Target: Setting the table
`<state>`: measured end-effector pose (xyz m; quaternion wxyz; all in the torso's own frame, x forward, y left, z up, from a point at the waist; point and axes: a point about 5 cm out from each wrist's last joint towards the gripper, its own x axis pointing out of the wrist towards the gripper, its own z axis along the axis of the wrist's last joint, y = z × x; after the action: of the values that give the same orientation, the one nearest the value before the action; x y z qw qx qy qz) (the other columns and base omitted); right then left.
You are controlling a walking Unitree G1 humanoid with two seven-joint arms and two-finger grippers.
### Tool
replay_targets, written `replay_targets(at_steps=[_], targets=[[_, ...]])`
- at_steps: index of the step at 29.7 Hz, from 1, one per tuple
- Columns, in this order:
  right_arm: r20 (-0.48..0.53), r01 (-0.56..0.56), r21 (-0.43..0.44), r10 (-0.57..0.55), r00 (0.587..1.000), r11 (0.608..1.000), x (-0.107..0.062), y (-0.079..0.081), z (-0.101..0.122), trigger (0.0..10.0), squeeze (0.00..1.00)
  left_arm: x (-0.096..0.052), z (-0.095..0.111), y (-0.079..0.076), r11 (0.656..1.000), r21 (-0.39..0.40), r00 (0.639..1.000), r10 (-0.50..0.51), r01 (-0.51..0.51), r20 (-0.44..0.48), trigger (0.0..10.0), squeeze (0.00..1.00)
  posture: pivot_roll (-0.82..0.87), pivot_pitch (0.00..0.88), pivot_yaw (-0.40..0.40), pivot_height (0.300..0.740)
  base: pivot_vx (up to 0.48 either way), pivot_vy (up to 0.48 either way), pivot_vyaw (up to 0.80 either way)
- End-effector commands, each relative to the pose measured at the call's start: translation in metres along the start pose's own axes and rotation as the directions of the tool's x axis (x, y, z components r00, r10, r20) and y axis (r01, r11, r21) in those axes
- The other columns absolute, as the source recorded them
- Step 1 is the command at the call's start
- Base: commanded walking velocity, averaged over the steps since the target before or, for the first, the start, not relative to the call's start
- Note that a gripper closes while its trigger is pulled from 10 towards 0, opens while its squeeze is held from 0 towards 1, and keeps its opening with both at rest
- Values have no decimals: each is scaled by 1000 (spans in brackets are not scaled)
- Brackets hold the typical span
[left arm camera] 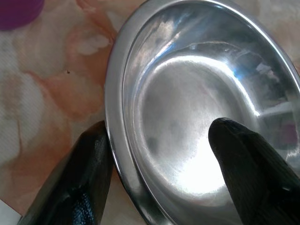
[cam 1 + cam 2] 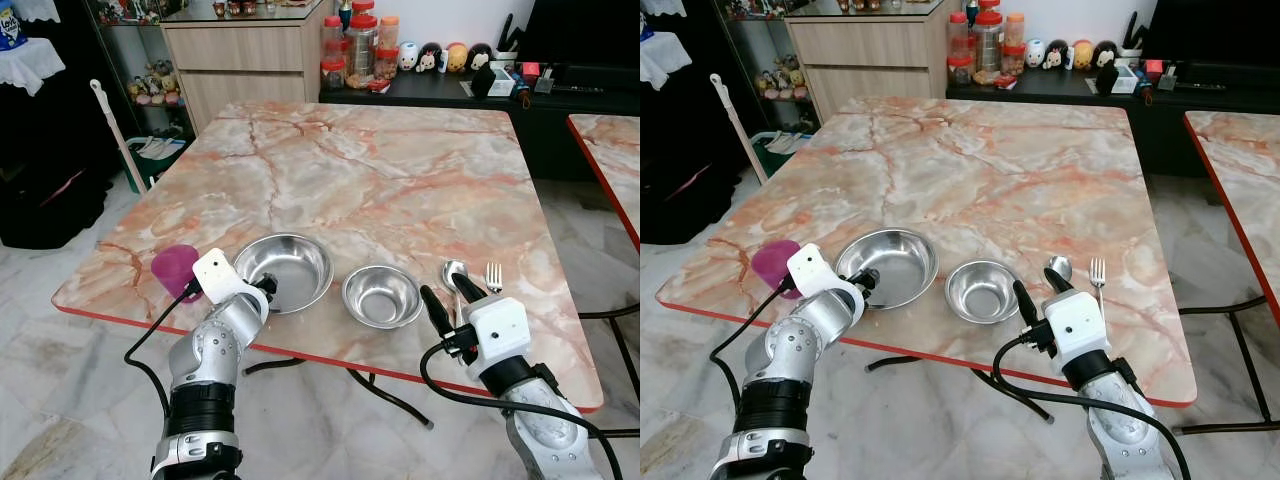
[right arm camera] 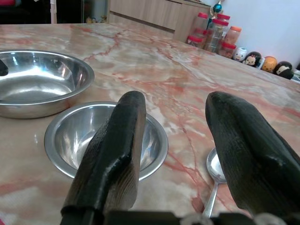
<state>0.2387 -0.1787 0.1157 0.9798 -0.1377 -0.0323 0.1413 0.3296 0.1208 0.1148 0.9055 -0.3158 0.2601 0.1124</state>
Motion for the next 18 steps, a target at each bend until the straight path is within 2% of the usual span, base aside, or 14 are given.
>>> replay_targets(at_steps=[1,18], targets=[[12,-3,6,3,1000,1000,1,1,3,10000,0,-1,3,-10,1000,15,1000,-19,19,9,0,0,-108,0,66,740,0,0,0],[14,-2,8,2,1000,1000,1,2,3,10000,0,-1,2,-7,1000,29,1000,-5,5,1,0,0,-110,4,72,740,0,0,0]])
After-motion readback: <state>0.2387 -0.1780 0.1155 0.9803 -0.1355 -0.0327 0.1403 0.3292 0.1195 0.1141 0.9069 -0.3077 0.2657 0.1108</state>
